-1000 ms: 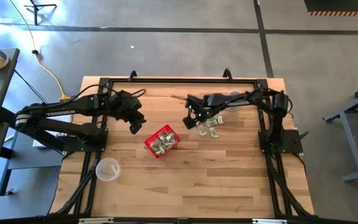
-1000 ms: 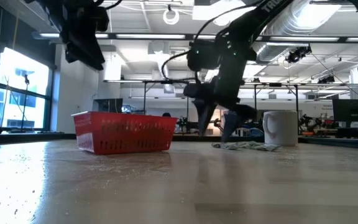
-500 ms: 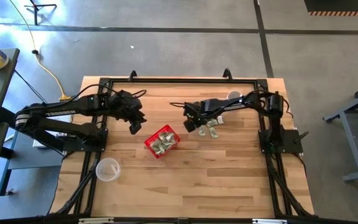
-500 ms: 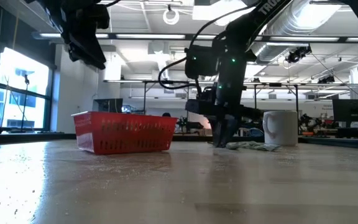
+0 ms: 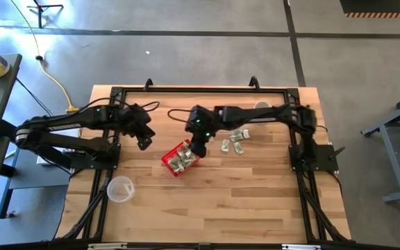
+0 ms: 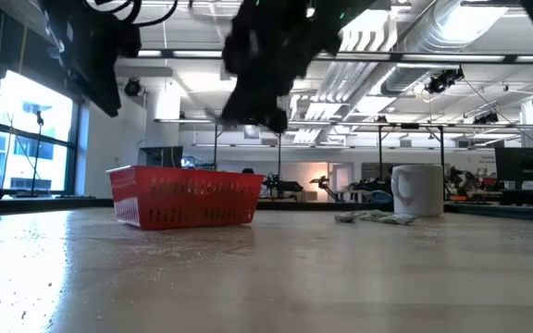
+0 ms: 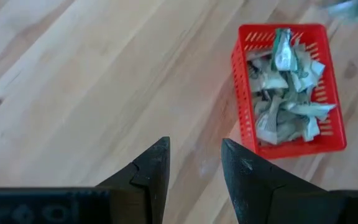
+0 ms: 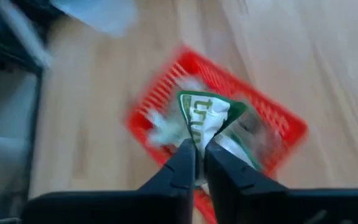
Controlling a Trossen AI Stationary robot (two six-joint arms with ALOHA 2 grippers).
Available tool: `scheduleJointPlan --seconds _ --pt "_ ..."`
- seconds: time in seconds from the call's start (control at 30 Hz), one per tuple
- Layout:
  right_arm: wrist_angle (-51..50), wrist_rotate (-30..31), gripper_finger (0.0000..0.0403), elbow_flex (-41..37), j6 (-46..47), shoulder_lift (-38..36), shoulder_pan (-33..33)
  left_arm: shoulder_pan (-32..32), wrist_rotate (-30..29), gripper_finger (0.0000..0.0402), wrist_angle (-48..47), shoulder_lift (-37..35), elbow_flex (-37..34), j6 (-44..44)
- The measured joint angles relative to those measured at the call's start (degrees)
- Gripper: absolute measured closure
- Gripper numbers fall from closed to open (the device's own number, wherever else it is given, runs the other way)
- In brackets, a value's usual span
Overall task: Pick and place Stevia / Truvia into bins
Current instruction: Put the dark green truvia packet into the red basket, then put the green stevia packet into the red basket
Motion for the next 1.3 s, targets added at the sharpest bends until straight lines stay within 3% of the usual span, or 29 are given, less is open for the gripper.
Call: scheduleJointPlan --seconds 0.17,0.3,0.37,0.5,0.53,0.6,0.7,0.87,1.1,1.3 --pt "0.23 -1.90 0.0305 2.02 4.36 6.78 1.04 -0.04 0.37 0.0223 0.36 -1.21 0.04 -4.53" --pt "-1.20 -2.12 0.0230 5.66 4.42 8.98 2.73 -0.08 4.99 0.0222 0.45 -0.41 0.04 -7.44" --pt "-6.74 3.48 0.0190 7.66 0.32 7.46 3.59 -0.23 6.34 0.0222 0.34 0.22 0.04 -7.98" --pt "-22.76 28.24 0.0124 5.99 -7.07 2.62 6.33 -0.48 6.92 0.0222 0.71 1.01 0.04 -8.17" --pt "-25.41 29.94 0.0114 4.03 -6.03 1.65 6.41 -0.46 6.95 0.0222 0.71 1.01 0.04 -8.17" --pt "-27.94 27.20 0.0102 -1.12 0.44 0.27 5.61 -0.46 7.06 0.0222 1.18 0.99 0.04 -8.17" --pt "-25.67 25.46 0.0099 -8.33 12.77 -0.46 3.83 -0.46 5.67 0.0222 1.94 1.03 0.04 -7.92" --pt "-22.48 23.39 0.0098 -12.57 33.85 -0.69 0.83 -0.44 2.65 0.0222 3.45 1.26 0.04 -5.87" --pt "-19.49 28.37 0.0125 -15.05 40.63 0.51 0.41 -0.44 2.61 0.0222 4.40 1.41 0.04 -4.41" --pt "-15.45 25.88 0.0228 -20.99 43.76 0.70 0.39 -0.44 2.54 0.0222 4.29 1.41 0.04 -4.37"
